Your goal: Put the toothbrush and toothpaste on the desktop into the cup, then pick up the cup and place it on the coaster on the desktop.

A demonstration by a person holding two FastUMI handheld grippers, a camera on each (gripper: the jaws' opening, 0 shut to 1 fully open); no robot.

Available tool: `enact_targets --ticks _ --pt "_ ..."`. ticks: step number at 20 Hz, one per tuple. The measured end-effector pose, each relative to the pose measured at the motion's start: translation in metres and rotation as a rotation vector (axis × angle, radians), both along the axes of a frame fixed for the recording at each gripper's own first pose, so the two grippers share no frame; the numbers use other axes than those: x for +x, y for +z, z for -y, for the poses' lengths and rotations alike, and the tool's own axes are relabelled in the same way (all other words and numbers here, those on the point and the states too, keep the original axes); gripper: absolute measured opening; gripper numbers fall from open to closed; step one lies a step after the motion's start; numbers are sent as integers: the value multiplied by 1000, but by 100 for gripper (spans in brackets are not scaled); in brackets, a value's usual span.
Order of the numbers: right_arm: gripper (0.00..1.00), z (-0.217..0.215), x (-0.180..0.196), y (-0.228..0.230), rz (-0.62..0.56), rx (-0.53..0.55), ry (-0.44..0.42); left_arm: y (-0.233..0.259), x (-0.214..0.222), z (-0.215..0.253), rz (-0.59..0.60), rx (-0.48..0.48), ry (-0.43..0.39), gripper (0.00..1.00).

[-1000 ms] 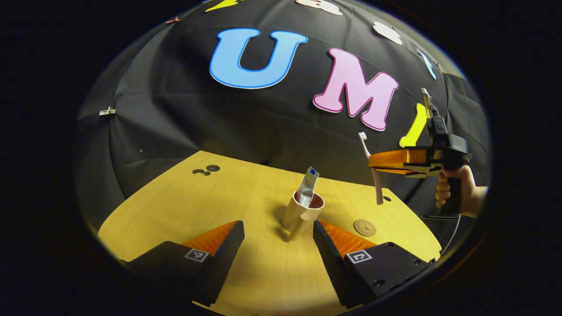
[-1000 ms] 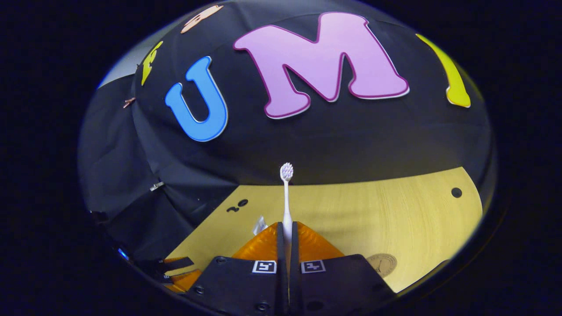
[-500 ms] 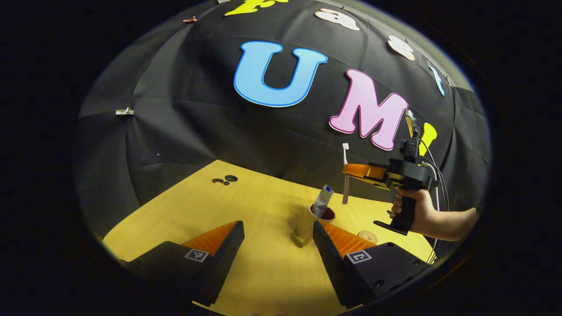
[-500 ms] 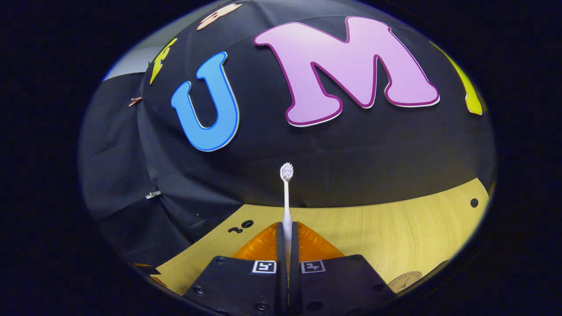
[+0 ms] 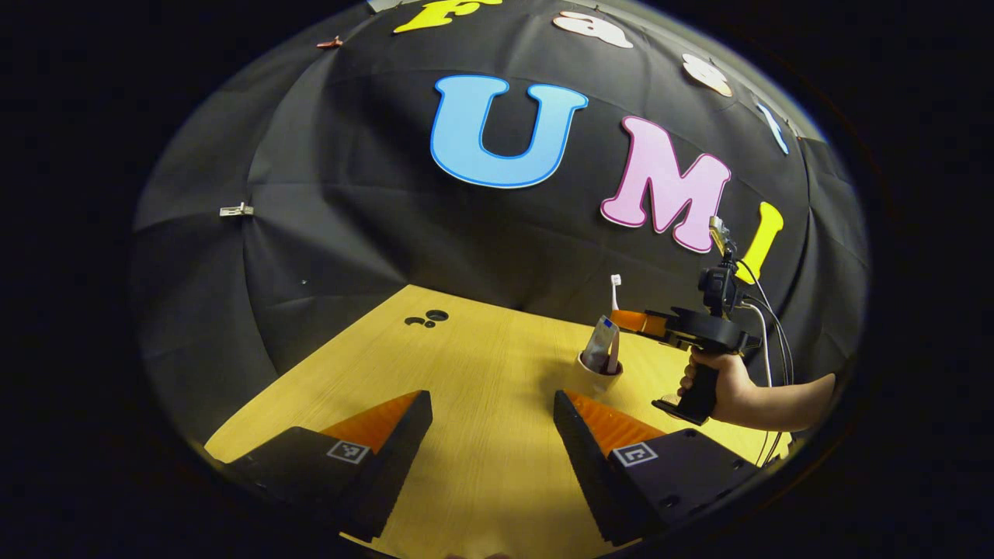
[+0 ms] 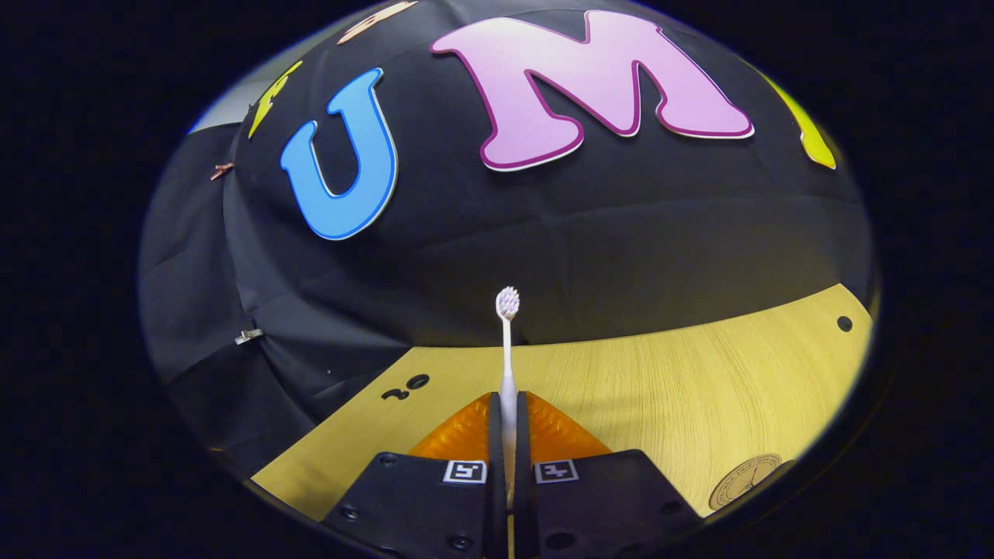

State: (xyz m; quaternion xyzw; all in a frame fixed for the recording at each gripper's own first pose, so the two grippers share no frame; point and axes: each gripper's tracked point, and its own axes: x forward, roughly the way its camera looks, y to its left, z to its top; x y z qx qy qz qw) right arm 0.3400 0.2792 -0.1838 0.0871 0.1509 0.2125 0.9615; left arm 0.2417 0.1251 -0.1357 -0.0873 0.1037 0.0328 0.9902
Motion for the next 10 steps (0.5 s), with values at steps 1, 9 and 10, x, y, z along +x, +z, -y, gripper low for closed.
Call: enact_targets --ticks 1,9,10 --pt "9 0 -4 -3 -1 -10 2 -2 1 4 -5 6 -9 98" --pt "66 18 -43 -8 -22 -34 40 -12 7 43 -32 19 -70 98" --pt "68 24 -48 -4 -21 -33 41 -10 9 47 -31 15 -72 98"
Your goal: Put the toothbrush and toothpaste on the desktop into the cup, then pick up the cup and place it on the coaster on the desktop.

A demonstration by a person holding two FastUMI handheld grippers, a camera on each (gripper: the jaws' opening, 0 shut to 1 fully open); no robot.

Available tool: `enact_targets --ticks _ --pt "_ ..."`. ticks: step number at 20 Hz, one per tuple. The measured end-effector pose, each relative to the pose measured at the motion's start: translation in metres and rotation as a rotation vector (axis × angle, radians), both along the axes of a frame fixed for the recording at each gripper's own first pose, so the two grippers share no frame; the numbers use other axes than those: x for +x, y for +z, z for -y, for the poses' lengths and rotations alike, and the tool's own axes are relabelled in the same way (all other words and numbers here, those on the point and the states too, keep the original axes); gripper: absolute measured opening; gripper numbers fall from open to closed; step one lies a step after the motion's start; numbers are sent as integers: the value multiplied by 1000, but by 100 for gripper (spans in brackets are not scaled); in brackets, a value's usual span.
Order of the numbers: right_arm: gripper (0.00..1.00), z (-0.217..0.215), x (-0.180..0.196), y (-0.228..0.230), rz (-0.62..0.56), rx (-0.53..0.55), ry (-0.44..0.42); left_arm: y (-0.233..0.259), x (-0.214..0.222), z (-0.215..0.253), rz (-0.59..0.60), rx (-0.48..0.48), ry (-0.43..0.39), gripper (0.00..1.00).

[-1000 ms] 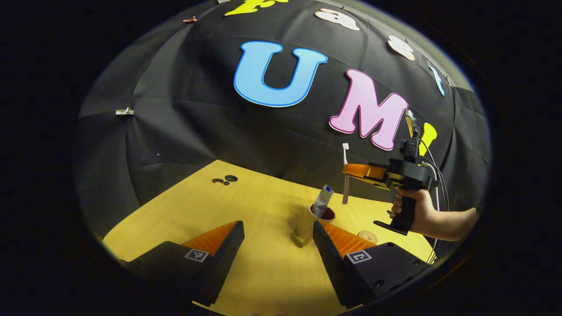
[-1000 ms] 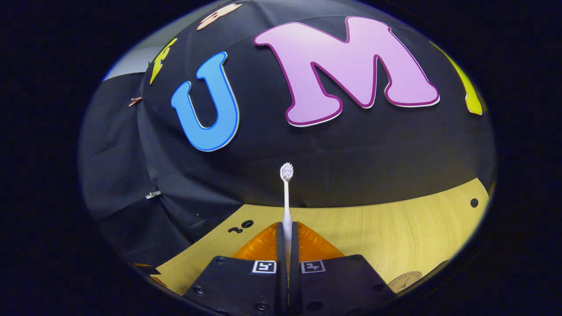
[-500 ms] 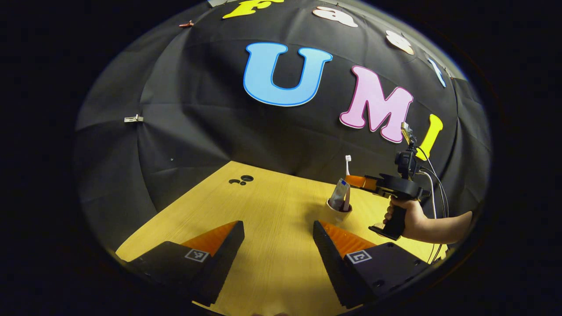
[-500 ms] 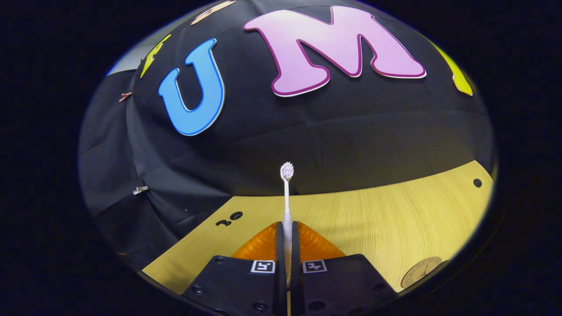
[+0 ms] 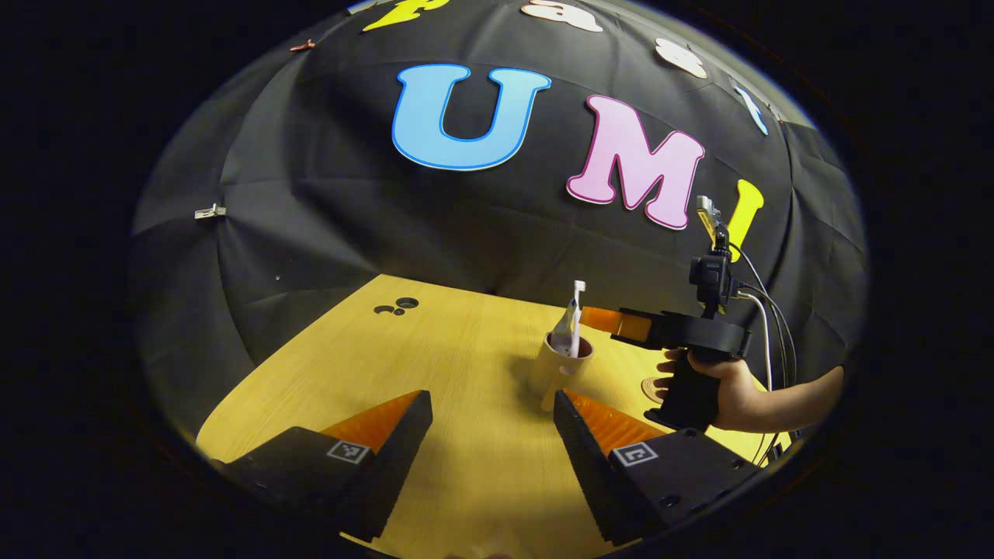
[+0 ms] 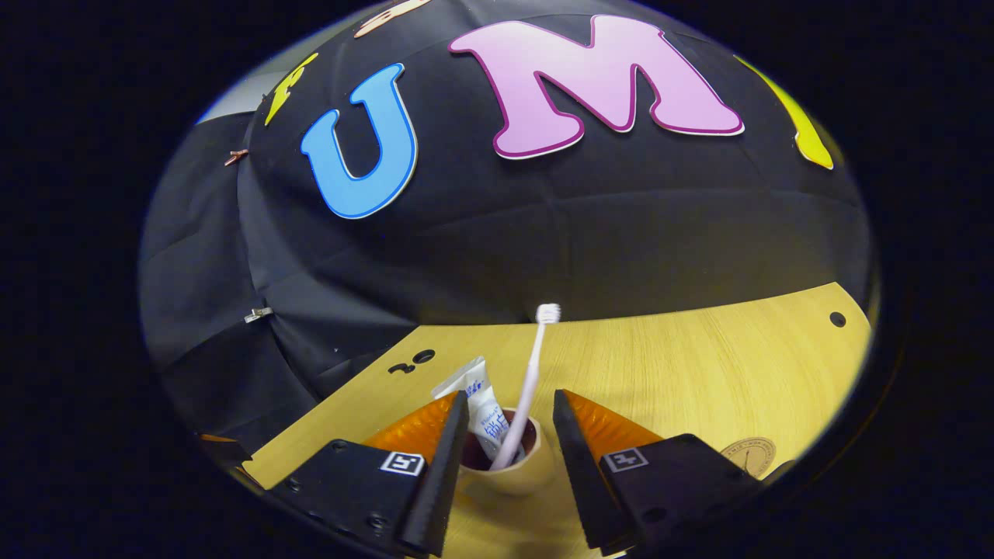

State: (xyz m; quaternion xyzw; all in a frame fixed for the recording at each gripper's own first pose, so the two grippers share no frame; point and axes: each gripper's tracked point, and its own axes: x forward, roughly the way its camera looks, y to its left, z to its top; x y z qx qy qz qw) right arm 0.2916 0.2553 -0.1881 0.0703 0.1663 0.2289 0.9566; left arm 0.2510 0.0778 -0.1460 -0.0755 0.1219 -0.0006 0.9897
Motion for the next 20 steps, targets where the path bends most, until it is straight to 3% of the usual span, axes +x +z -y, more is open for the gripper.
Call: enact_targets --ticks 3,4,12,20 --pt "87 32 -10 11 15 -9 -32 5 10 10 -2 -15 2 97" --pt "98 44 -14 14 16 -12 -46 7 14 12 -3 -20 1 97" --pt "98 167 -31 21 -21 -74 -189 13 62 44 -106 -5 -60 98" --pt "98 266 -47 27 -33 -120 -288 -20 110 83 -339 -6 -144 98"
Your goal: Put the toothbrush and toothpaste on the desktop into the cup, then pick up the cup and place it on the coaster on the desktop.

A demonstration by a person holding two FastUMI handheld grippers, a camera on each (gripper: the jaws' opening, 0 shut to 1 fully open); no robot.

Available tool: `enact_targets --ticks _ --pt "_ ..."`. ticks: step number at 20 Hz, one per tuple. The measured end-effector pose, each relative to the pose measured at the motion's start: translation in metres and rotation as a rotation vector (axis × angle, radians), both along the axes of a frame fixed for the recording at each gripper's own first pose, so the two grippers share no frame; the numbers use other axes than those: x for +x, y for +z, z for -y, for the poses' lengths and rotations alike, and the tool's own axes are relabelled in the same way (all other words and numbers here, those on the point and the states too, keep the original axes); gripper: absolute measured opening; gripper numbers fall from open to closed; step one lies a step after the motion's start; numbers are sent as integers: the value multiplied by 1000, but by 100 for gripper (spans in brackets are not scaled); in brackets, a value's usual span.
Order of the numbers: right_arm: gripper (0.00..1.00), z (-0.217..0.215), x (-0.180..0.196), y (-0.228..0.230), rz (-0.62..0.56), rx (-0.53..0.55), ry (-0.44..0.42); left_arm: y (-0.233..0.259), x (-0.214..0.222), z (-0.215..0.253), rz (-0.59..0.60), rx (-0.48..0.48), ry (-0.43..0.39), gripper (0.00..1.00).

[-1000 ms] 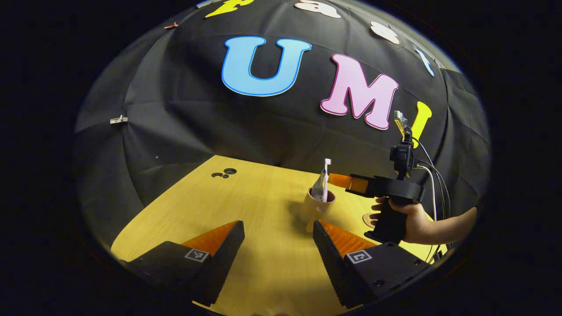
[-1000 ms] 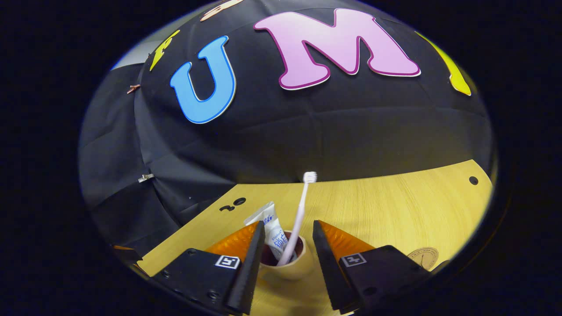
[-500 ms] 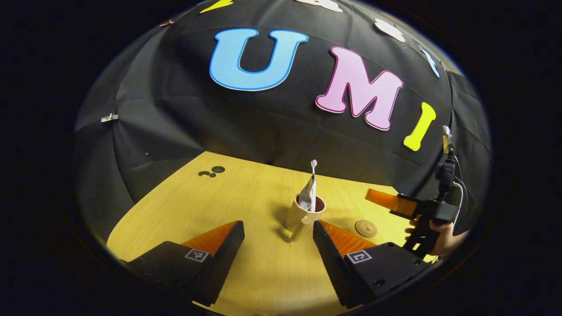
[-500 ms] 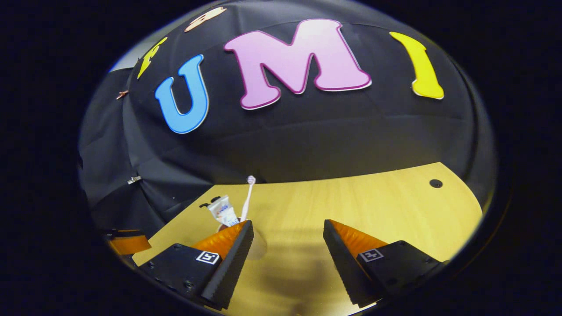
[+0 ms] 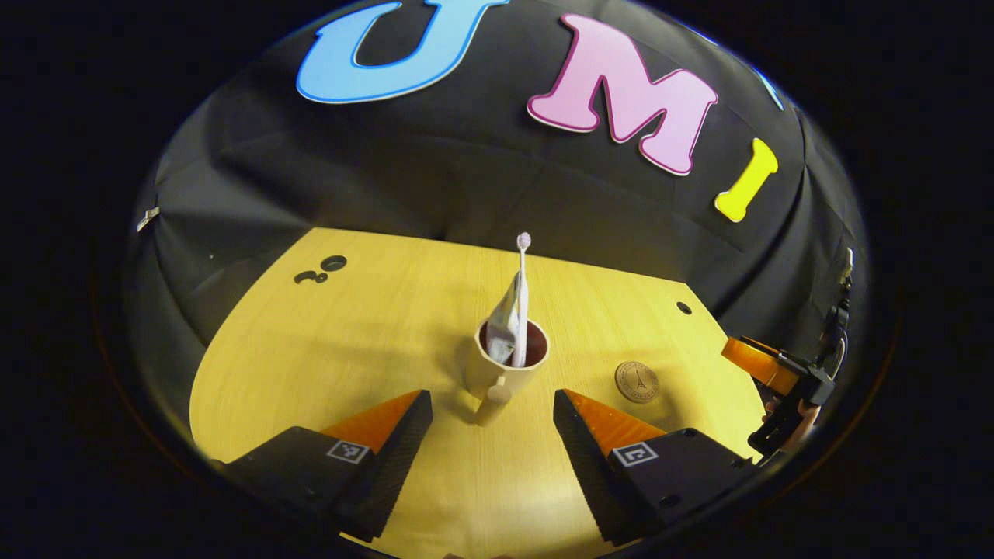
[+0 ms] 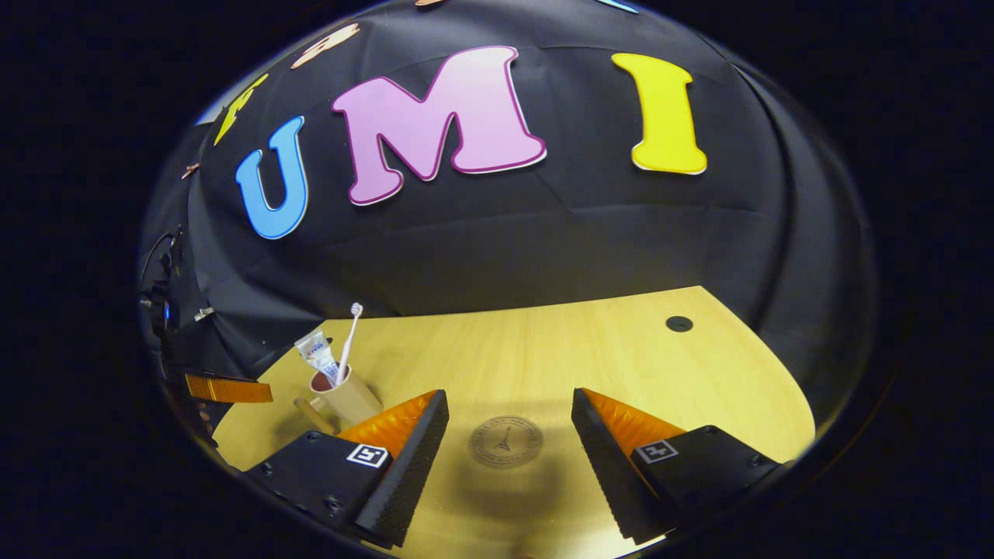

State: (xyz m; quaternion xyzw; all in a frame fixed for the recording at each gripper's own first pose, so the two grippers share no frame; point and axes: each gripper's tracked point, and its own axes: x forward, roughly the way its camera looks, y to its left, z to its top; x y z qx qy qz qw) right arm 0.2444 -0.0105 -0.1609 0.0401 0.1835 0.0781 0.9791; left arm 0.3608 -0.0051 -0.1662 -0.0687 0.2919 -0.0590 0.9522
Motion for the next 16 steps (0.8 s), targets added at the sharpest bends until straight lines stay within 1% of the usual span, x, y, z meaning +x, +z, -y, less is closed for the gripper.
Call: enact_targets --ticks 5,9,12,14,16 --pt "98 52 -15 -5 -6 0 -64 -37 16 8 -159 58 -41 98" --pt "98 89 -22 -14 -19 -9 -105 -63 31 7 -270 105 -47 97" --pt "98 116 -23 -17 -28 4 -160 -77 38 4 -349 154 -61 96" --pt "98 130 -25 -19 -34 5 -179 -82 47 2 -387 183 -69 96" --pt "98 143 -25 -20 -31 -13 -195 -84 53 5 -417 188 -79 94"
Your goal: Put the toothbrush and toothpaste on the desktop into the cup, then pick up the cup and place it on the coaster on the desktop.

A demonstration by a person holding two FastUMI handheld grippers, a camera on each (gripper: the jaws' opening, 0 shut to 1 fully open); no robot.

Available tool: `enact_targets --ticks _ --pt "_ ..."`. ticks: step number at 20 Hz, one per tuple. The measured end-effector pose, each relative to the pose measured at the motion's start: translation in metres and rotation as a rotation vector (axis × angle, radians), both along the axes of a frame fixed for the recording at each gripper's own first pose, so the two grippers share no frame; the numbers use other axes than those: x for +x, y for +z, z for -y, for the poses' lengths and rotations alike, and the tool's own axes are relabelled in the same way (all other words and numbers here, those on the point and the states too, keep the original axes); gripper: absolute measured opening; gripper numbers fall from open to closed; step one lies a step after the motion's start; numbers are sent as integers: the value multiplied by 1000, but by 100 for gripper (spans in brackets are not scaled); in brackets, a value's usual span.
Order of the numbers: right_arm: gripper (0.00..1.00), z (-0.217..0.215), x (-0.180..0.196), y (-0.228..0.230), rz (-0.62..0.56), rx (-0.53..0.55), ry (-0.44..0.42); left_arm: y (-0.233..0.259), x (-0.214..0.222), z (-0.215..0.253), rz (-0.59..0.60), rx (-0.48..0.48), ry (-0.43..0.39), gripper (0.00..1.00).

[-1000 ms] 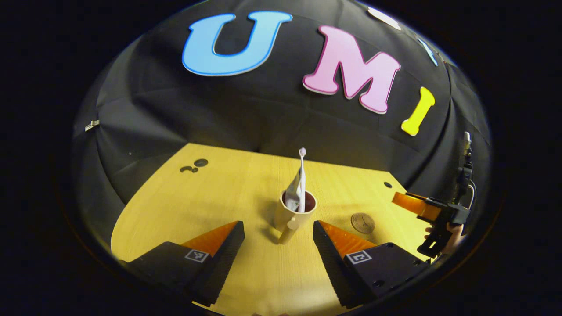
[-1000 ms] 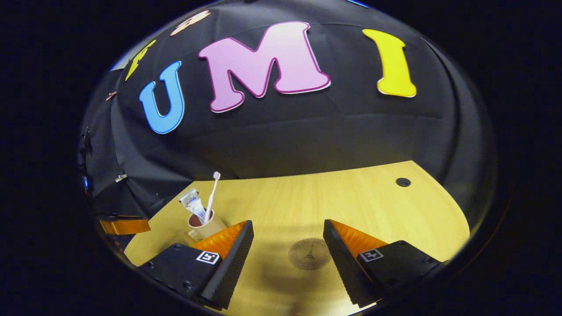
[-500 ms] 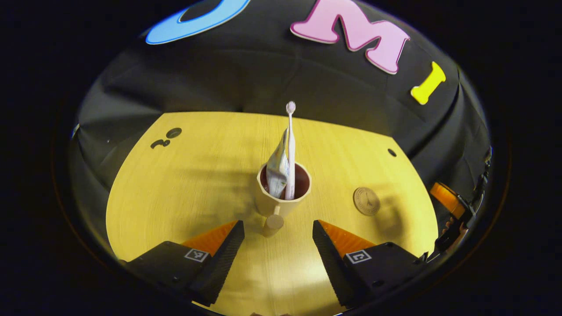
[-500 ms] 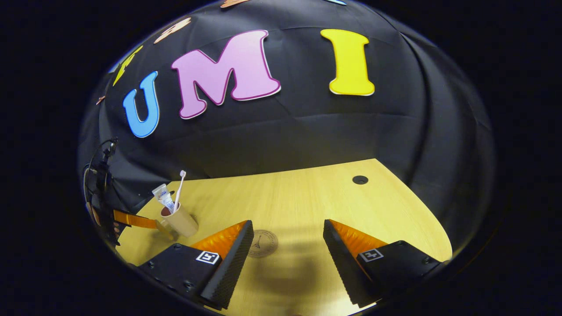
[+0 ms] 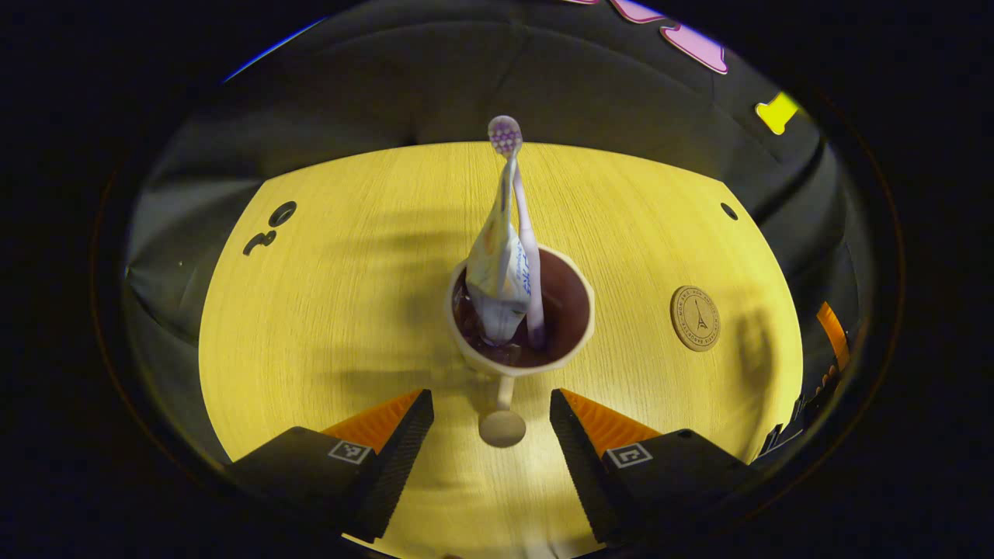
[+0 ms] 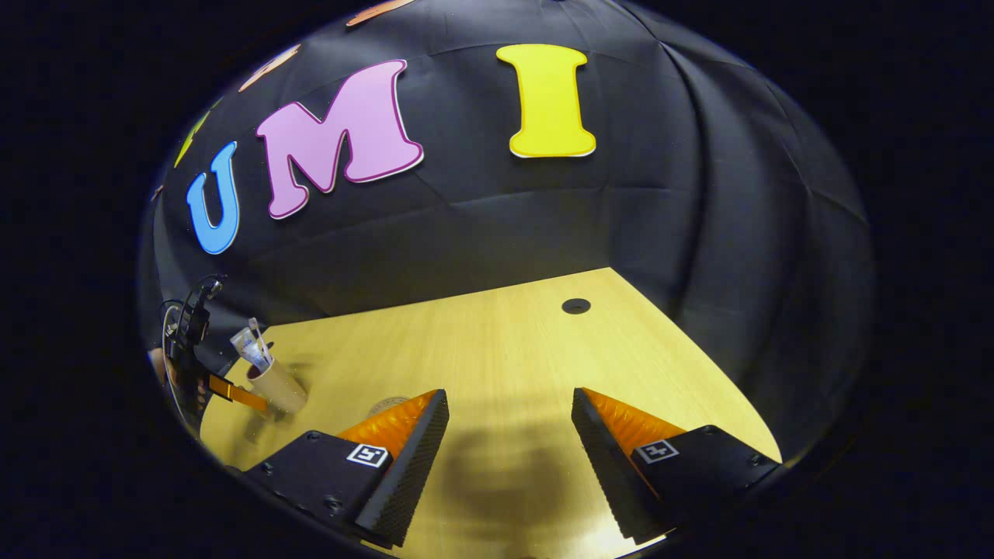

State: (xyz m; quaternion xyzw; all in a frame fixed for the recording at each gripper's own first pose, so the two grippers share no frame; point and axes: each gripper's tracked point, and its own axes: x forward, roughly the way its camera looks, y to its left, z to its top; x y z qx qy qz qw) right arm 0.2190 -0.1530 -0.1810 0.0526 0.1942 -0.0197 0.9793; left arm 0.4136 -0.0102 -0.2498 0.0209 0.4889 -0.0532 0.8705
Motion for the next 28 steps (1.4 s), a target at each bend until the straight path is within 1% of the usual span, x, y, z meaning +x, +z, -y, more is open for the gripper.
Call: enact_targets --ticks 2,4,6,7,8,9,10,11,12,13,14,15,16,18,20,21,22,23,25,28 --pt "98 9 -2 0 2 -12 -5 -5 7 2 -33 6 -7 92" --pt "98 15 -5 -2 -2 -26 -7 -14 13 -1 -66 44 -28 90" --pt "98 17 -7 -4 -9 -34 -4 -21 15 -2 -102 79 -47 86" --pt "98 16 -8 -7 -15 -38 4 -23 15 -3 -118 89 -44 81" --pt "98 16 -9 -9 -24 -50 13 -27 17 -1 -126 75 -38 77" --pt "98 15 -10 -12 -30 -65 20 -29 16 2 -135 64 -28 69" --pt "98 15 -11 -14 -35 -76 28 -30 16 3 -140 59 -21 67" --pt "98 13 -12 -16 -40 -81 38 -30 17 4 -141 60 -21 59" --pt "98 12 -14 -16 -44 -84 46 -29 16 3 -146 77 -19 58" --pt "98 10 -14 -18 -46 -83 52 -30 16 0 -146 87 -21 49" --pt "98 9 -14 -19 -48 -82 55 -27 16 0 -146 87 -19 34" --pt "98 7 -13 -20 -55 -78 60 -30 16 1 -145 85 -19 33" --pt "98 6 -14 -22 -60 -76 65 -30 16 1 -144 83 -15 36" --pt "98 7 -14 -21 -60 -77 65 -31 16 1 -141 83 -12 36" --pt "98 8 -14 -20 -58 -69 61 -28 13 0 -142 87 -5 26" --pt "98 9 -13 -20 -57 -66 60 -25 12 3 -135 90 -9 26" --pt "98 11 -15 -20 -58 -64 60 -21 12 4 -125 100 -17 35" --pt "98 12 -16 -20 -57 -65 60 -17 12 7 -114 111 -29 30" --pt "98 13 -18 -21 -59 -64 61 -6 13 19 -98 121 -58 30" --pt "98 14 -21 -27 -72 -47 53 12 12 45 -75 108 -120 30"
